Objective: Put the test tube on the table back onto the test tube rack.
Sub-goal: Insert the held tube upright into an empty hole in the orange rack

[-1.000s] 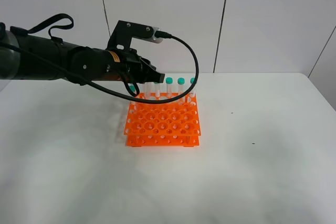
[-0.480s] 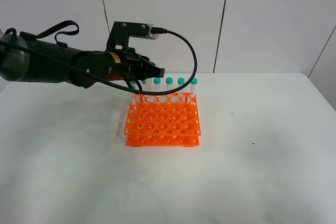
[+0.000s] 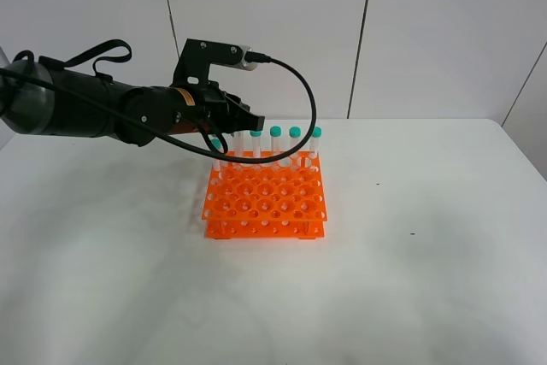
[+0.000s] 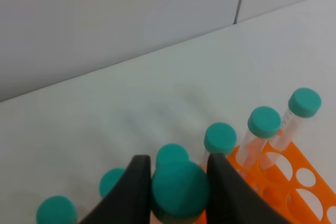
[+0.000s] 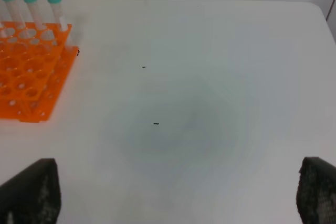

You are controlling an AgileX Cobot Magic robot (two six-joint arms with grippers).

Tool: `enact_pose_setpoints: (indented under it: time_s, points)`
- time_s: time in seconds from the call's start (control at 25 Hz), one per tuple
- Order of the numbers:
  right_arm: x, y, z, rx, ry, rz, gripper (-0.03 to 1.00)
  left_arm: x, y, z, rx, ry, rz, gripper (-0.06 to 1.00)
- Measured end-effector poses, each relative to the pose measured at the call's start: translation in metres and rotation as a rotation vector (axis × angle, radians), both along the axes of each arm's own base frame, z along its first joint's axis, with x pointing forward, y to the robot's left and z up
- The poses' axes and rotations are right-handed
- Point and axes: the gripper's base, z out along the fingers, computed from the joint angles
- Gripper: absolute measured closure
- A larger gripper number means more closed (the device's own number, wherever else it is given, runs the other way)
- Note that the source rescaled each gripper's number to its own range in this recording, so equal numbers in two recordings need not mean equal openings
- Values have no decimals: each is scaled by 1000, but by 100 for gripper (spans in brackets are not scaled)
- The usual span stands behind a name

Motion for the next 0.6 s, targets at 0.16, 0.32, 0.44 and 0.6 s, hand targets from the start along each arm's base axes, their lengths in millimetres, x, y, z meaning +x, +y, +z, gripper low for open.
enact_pose_setpoints:
  time_s: [0.16,0.32,0.44,0.6]
  points:
    - [0,0,0,0,0,0,-3,-2,1,-3,7,9,-2,94]
    - [0,0,0,0,0,0,-3,-4,2,-7,9,23,0,94]
    - [0,0,0,0,0,0,-3,-3,2,-6,5,14,0,94]
    - [0,0,0,0,0,0,-3,-3,2,-7,-2,14,2,94]
